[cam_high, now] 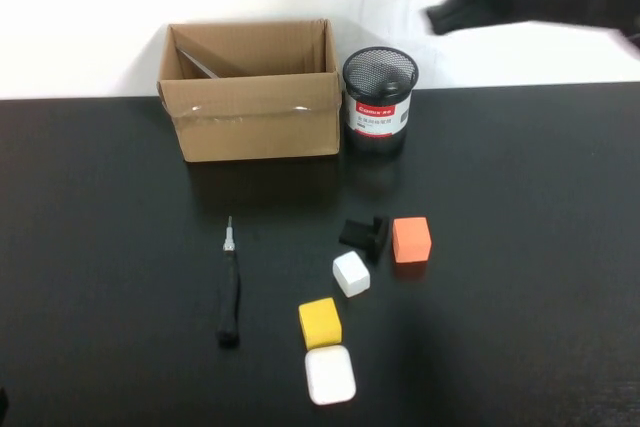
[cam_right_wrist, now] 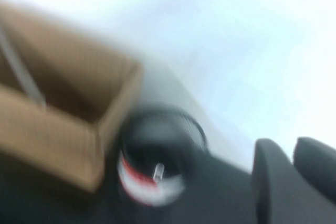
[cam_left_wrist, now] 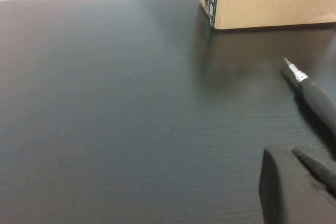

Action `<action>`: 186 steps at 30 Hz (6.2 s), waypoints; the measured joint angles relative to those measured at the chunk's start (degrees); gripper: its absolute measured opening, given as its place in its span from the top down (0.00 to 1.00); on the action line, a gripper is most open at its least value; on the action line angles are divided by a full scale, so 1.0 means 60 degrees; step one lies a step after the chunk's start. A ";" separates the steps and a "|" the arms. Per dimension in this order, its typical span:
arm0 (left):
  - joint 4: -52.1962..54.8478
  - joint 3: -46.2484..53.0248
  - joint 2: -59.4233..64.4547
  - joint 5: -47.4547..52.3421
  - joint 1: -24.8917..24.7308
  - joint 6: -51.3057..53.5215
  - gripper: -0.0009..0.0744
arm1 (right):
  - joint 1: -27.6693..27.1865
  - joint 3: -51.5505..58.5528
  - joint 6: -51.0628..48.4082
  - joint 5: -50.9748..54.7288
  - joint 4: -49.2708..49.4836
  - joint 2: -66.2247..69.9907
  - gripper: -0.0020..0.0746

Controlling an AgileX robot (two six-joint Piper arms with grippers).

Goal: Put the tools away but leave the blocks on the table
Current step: Pick up the black Screwdriver from the table

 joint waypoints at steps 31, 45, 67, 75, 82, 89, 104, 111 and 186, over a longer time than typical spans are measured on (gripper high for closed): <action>0.0000 0.0000 0.0000 0.0000 0.0000 0.0000 0.99 | -0.0075 0.5062 -0.1194 0.4261 0.2185 -0.6456 0.98; 0.0000 0.0000 0.0000 0.0000 0.0000 0.0000 0.99 | -0.3578 0.6616 -0.1379 0.2833 0.1332 -0.8998 0.98; 0.0000 0.0000 0.0000 0.0000 0.0000 0.0000 0.99 | -0.3948 1.4270 -0.1286 -0.0014 0.2091 -1.5507 0.98; 0.0073 0.0000 -0.0003 0.0000 0.0000 0.0000 0.99 | -0.4757 1.4269 -0.1082 0.0034 0.2521 -1.5744 0.98; 0.0165 0.0000 -0.0003 0.0000 0.0000 0.0000 0.99 | -0.4777 1.4269 -0.1059 0.0034 0.2521 -1.5744 0.98; 0.0184 0.0000 -0.0003 0.0000 0.0000 0.0000 0.99 | -0.4777 1.4269 -0.1059 0.0034 0.2521 -1.5744 0.98; 0.0868 0.0000 -0.0019 -0.2736 0.0000 -0.0002 0.99 | -0.4777 1.4269 -0.1059 0.0034 0.2521 -1.5744 0.98; 0.0239 -0.0071 -0.0019 -1.0654 0.0000 -0.0539 0.99 | -0.4777 1.4269 -0.1059 0.0050 0.2521 -1.5744 0.98; -0.1420 -1.3398 1.9236 0.4639 -0.2204 -0.0440 0.79 | -0.4777 1.4269 -0.1059 0.0050 0.2521 -1.5744 0.98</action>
